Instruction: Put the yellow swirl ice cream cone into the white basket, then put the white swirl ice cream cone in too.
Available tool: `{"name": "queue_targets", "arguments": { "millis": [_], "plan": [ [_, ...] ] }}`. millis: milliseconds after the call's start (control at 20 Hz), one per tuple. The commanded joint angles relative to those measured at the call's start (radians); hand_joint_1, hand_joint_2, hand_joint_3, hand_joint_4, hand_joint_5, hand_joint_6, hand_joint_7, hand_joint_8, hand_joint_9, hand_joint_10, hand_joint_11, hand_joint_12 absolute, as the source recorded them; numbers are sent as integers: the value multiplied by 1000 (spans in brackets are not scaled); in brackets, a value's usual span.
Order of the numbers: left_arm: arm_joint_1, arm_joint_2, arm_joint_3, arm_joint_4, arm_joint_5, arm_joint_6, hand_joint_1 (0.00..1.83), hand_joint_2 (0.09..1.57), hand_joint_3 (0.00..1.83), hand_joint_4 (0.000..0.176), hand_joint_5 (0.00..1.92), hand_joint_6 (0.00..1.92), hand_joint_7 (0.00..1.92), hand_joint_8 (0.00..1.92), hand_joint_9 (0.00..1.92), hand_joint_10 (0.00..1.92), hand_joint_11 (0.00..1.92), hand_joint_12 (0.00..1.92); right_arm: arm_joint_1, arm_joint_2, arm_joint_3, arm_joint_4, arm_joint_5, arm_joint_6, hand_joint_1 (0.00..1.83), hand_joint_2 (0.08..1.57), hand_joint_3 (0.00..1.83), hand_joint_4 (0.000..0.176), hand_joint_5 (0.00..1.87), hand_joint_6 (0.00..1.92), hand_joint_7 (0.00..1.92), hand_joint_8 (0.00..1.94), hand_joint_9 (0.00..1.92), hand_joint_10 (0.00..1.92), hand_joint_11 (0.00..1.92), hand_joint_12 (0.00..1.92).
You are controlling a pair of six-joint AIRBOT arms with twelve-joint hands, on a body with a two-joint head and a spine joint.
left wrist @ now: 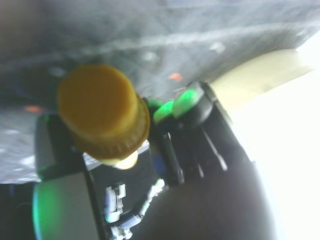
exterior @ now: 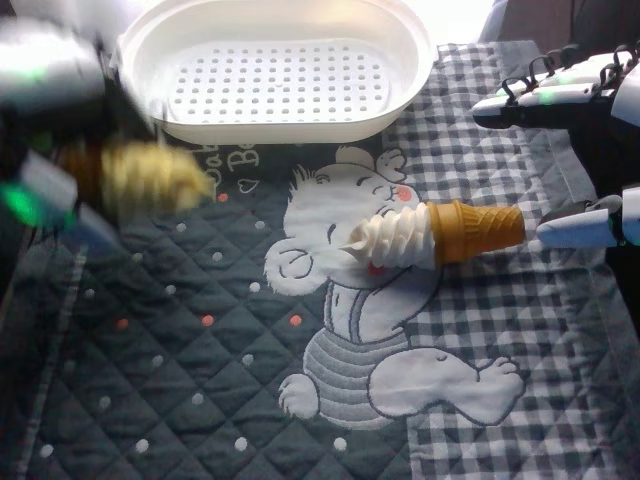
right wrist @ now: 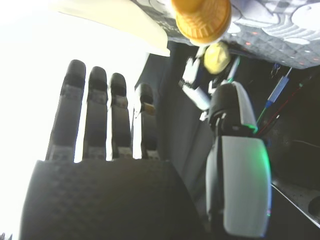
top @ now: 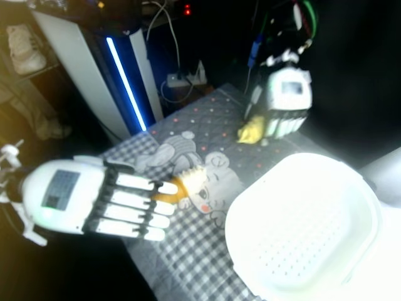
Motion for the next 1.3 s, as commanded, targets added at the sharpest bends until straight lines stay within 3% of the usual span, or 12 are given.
{"name": "queue_targets", "arguments": {
  "millis": [0, 150, 250, 350, 500, 700, 850, 900, 1000, 1050, 1150, 1250],
  "plan": [
    [-31, 3, 1, -23, -145, -2, 1259, 1089, 0, 0, 1187, 411, 923, 1354, 916, 1470, 832, 1708, 14, 5, 4, 41, 103, 5, 613, 1037, 0, 105, 377, 7, 384, 3, 410, 10, 428, 80],
    [-155, -5, 15, -65, -166, 93, 1294, 1036, 0, 0, 1358, 58, 1107, 1018, 1138, 700, 887, 1173, 14, 3, 4, 41, 103, 5, 614, 1041, 2, 105, 369, 2, 377, 0, 389, 0, 387, 57],
    [-216, -51, 53, -156, -128, 228, 1283, 1063, 5, 0, 1364, 6, 1007, 1198, 1039, 1018, 789, 1533, 14, -3, 8, 40, 103, 5, 633, 1043, 2, 82, 378, 4, 385, 4, 392, 2, 388, 53],
    [-233, -131, 144, -241, -86, 271, 1288, 1005, 5, 0, 1396, 35, 1219, 759, 1118, 687, 847, 1216, 14, -14, 15, 37, 103, 5, 595, 1051, 4, 108, 362, 0, 383, 1, 393, 1, 398, 54],
    [-233, -296, 337, -327, 34, 271, 1286, 1016, 0, 0, 1402, 19, 1183, 831, 1234, 320, 850, 1116, 14, -30, 32, 19, 103, 21, 615, 1048, 1, 118, 361, 0, 365, 0, 371, 0, 383, 44],
    [-230, -480, 551, -338, 197, 272, 1294, 1031, 0, 0, 1390, 2, 1113, 993, 1244, 349, 902, 1025, 14, -60, 57, -7, 104, 43, 573, 1046, 0, 99, 370, 1, 365, 0, 401, 8, 439, 67],
    [-222, -559, 642, -310, 265, 273, 1215, 981, 0, 0, 1429, 117, 921, 723, 816, 1064, 672, 1528, 15, -77, 72, -27, 104, 61, 602, 1030, 0, 104, 397, 9, 390, 7, 401, 4, 418, 62],
    [-221, -567, 648, -304, 271, 273, 1124, 919, 0, 0, 1068, 23, 715, 896, 658, 1422, 707, 1802, 15, -79, 73, -28, 104, 61, 614, 1030, 0, 100, 398, 7, 391, 6, 394, 1, 419, 64],
    [-221, -580, 661, -284, 296, 273, 960, 855, 0, 18, 716, 0, 728, 319, 612, 948, 531, 1524, 16, -83, 76, -28, 104, 62, 631, 1020, 0, 100, 398, 5, 385, 2, 384, 0, 409, 60],
    [-216, -589, 669, -268, 311, 273, 899, 841, 0, 58, 586, 0, 709, 152, 605, 695, 417, 1469, 16, -87, 79, -28, 104, 62, 617, 1020, 0, 93, 396, 3, 378, 0, 377, 0, 407, 59],
    [-198, -602, 679, -253, 326, 274, 846, 849, 0, 91, 496, 3, 574, 13, 618, 118, 434, 888, 18, -90, 82, -28, 104, 62, 619, 1029, 0, 96, 388, 0, 360, 1, 360, 0, 392, 52],
    [-194, -590, 662, -259, 304, 274, 802, 883, 0, 111, 436, 0, 514, 1, 584, 11, 421, 749, 20, -89, 84, -27, 108, 66, 620, 1024, 0, 119, 376, 0, 360, 0, 378, 6, 421, 65]
  ]
}}
